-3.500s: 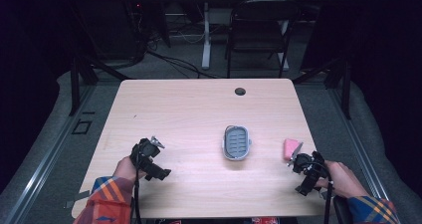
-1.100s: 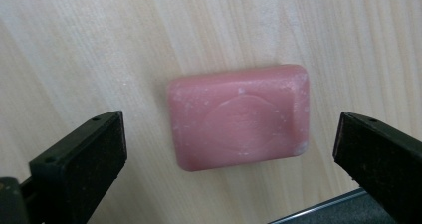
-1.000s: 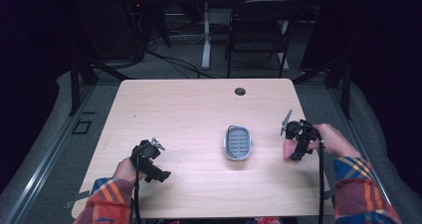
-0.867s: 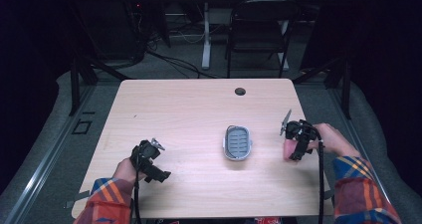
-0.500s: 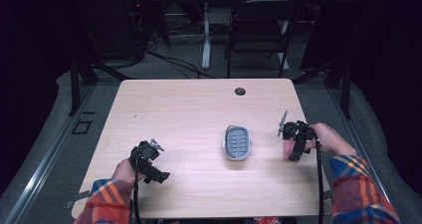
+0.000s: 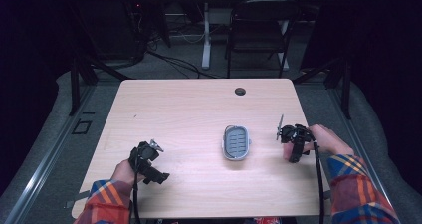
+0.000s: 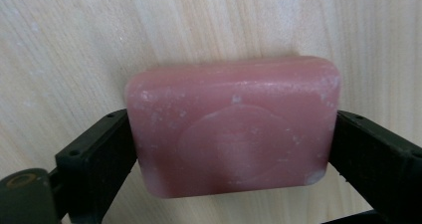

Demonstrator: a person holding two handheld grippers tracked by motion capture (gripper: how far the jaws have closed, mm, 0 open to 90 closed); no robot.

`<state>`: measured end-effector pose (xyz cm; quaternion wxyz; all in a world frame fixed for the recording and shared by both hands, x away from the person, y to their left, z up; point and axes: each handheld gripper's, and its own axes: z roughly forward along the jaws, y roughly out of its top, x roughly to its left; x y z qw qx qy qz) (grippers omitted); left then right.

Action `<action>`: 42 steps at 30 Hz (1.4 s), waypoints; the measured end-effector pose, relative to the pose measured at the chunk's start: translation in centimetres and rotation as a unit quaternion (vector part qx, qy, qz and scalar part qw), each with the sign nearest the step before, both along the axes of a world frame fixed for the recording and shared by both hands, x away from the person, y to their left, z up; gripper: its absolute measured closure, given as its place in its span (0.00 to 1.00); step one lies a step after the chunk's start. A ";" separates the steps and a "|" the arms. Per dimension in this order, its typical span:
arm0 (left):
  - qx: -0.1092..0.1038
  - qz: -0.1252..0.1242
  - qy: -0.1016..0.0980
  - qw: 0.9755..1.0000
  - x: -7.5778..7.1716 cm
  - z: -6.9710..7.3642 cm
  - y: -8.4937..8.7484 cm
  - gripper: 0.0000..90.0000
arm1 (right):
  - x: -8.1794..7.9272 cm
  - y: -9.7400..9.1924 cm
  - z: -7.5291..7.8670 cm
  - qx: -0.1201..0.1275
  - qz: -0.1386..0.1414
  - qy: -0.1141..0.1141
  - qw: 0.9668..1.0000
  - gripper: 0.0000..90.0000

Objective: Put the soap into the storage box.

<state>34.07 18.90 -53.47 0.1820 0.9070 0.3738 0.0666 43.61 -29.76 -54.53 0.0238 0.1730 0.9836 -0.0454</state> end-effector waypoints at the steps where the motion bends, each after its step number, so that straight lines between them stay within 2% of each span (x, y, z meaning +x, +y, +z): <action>1: 0.000 0.000 0.000 1.000 0.0 0.0 0.0 0.00 | 0.0 0.0 0.0 -0.002 0.004 0.002 1.000 0.09; 8: -0.004 -0.002 0.002 1.000 0.0 0.0 0.0 0.00 | 0.0 0.2 -0.2 -0.011 0.000 -0.006 1.000 0.13; 9: -0.004 -0.004 0.002 1.000 0.0 0.0 0.0 0.00 | 0.0 0.1 -0.3 -0.004 -0.004 -0.003 1.000 0.13; 19: -0.002 -0.004 0.003 1.000 0.0 0.0 -0.1 0.00 | 0.0 0.2 -0.2 -0.013 0.003 -0.007 1.000 0.14; 25: -0.003 -0.005 0.003 1.000 0.0 0.0 -0.1 0.00 | -0.1 0.0 0.5 0.003 -0.003 -0.011 1.000 0.14; 29: -0.002 -0.006 0.002 1.000 0.0 0.0 -0.1 0.00 | -0.2 0.2 0.9 0.001 -0.001 -0.014 1.000 0.14; 34: -0.002 -0.006 0.002 1.000 -0.1 0.0 -0.1 0.00 | -0.3 0.4 1.1 0.004 0.005 -0.007 1.000 0.14; 42: -0.001 -0.006 0.003 1.000 -0.1 0.0 -0.1 0.00 | -0.6 0.6 1.7 0.016 0.010 -0.019 1.000 0.14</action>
